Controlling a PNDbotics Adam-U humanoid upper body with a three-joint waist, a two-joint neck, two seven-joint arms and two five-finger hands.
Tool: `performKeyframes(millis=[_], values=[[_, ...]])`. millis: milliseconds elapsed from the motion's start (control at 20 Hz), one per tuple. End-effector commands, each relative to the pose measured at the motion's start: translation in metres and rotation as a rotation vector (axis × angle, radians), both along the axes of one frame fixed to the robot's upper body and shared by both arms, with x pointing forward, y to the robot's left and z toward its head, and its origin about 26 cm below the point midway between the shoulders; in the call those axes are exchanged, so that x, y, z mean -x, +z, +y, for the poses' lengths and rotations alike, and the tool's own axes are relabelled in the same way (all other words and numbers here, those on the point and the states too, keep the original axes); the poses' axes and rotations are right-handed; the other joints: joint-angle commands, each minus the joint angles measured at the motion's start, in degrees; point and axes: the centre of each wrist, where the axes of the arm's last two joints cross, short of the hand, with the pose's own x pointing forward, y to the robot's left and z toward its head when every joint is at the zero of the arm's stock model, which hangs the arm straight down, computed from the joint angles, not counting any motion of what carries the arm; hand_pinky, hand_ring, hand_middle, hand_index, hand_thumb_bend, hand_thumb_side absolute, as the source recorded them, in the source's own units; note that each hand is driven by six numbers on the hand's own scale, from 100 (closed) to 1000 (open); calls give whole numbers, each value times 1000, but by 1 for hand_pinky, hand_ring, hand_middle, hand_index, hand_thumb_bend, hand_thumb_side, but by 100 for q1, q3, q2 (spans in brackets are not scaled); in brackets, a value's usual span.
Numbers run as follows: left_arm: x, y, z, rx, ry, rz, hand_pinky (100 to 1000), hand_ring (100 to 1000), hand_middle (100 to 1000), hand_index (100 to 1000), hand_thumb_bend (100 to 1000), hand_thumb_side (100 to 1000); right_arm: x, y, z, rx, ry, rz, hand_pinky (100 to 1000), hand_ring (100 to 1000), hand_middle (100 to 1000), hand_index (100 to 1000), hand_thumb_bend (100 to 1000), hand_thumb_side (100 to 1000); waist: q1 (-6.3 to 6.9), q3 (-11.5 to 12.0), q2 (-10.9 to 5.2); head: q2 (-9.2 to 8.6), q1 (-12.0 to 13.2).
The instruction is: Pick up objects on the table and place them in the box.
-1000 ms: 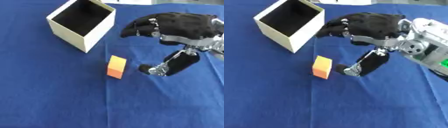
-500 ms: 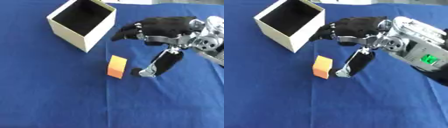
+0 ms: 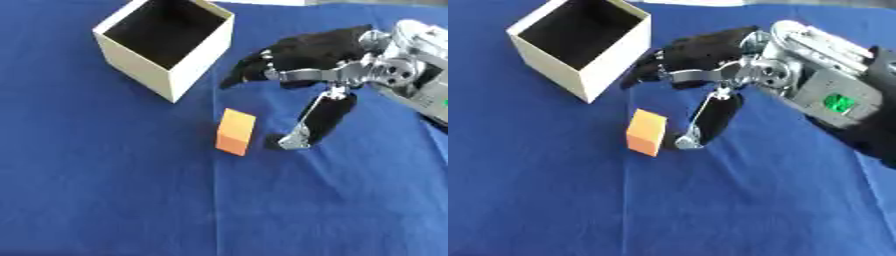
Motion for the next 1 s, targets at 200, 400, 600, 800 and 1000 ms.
performKeyframes(millis=[200,400,600,800,1000], values=[[1,9,1,-29,-9,-26,498,534,620,704,200,717,-16,12,-1,94,6,-11,949,969,909,989,348,359,16,36,-48,-162,-356],[1,10,0,-30,-10,-28,497,533,620,703,197,717,-19,20,1,131,12,0,948,968,908,990,343,356,25,49,-1,-234,-503],[1,10,-1,-30,-14,-27,498,533,620,703,196,718,-16,26,6,164,21,25,947,967,909,994,338,341,31,55,39,-272,-573],[1,10,-1,-28,-15,-27,498,532,620,703,194,719,-15,23,10,178,30,37,944,962,901,995,342,337,30,73,59,-296,-605],[1,10,-1,-25,-17,-25,499,532,620,703,195,721,-15,20,13,181,34,38,940,960,897,993,345,339,31,88,70,-312,-602]])
